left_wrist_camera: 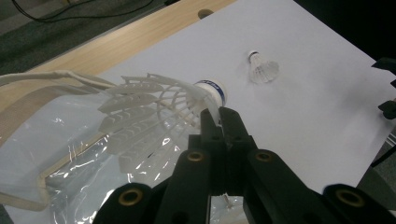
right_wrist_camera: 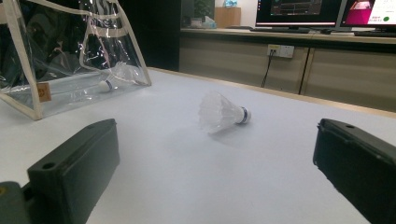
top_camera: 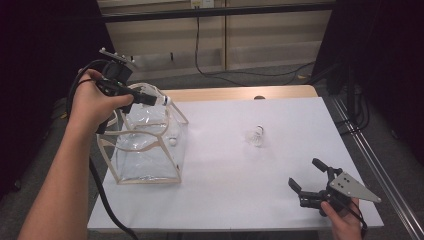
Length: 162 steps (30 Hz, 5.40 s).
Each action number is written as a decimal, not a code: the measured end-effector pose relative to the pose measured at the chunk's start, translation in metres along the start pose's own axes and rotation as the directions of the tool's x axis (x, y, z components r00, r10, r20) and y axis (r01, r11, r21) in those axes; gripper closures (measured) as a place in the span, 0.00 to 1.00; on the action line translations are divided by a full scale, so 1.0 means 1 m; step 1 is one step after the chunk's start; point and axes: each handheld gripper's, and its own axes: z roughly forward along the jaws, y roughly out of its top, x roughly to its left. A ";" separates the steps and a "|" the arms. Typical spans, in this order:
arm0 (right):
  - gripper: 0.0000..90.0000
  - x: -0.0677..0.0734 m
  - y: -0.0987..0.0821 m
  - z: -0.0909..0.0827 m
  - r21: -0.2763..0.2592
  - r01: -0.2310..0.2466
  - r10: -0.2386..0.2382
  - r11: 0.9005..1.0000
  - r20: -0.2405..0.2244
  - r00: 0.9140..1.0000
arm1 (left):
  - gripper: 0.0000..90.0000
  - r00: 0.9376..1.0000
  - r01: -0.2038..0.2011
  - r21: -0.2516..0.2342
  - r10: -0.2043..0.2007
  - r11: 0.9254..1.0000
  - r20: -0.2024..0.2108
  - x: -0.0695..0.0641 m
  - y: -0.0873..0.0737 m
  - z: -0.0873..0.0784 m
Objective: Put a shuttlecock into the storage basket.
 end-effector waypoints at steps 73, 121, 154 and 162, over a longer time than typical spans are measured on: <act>0.00 0.000 0.000 0.000 0.002 0.006 -0.006 1.000 -0.003 1.000 | 1.00 0.982 0.137 -0.020 -0.138 0.990 -0.126 0.040 -0.027 0.009; 0.00 0.001 0.000 0.000 0.009 0.005 -0.005 1.000 -0.003 1.000 | 0.65 0.983 0.173 -0.067 -0.177 0.983 -0.056 0.029 -0.026 0.017; 0.00 0.000 0.001 0.000 0.001 0.004 -0.004 1.000 -0.004 1.000 | 0.20 0.989 0.113 -0.064 -0.106 0.992 0.103 -0.032 0.002 0.042; 0.00 0.000 0.001 -0.001 0.001 0.000 0.000 1.000 0.001 1.000 | 0.16 0.989 0.096 -0.058 -0.088 0.994 0.116 -0.042 0.006 0.050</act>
